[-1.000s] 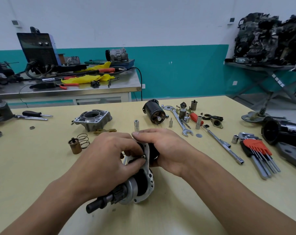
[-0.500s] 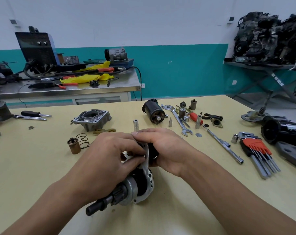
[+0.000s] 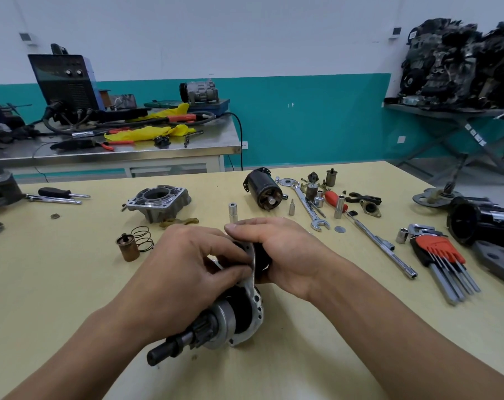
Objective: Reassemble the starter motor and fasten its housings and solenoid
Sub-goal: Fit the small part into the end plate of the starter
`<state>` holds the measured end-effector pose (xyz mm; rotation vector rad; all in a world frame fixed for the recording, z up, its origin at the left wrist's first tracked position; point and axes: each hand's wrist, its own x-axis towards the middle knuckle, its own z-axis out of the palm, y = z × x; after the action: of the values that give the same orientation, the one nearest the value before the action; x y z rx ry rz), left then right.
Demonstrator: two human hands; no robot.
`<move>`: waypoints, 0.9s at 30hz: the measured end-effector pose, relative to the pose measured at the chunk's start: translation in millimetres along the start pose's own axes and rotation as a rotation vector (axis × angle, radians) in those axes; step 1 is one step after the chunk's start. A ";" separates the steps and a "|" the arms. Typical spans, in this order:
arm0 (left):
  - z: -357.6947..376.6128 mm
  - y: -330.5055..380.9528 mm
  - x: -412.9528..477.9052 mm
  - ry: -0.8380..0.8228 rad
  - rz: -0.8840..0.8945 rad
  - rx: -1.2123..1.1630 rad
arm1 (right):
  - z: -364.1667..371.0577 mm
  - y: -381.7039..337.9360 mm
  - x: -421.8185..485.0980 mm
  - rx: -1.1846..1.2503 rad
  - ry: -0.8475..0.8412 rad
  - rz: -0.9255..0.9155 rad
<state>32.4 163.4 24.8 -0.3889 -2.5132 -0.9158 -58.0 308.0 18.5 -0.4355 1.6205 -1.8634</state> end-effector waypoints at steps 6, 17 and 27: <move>0.7 3.0 0.1 0.031 -0.073 0.027 | 1.5 0.9 1.4 -0.005 0.013 -0.002; -0.7 7.6 0.5 -0.006 -0.049 0.018 | 0.8 0.4 0.4 -0.033 0.007 -0.017; -1.0 8.5 -0.8 0.033 -0.010 0.128 | -1.6 0.6 0.7 -0.045 -0.007 -0.007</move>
<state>36.8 169.0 29.6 -0.3179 -2.5291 -0.7542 -59.4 308.8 17.6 -0.4670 1.6605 -1.8321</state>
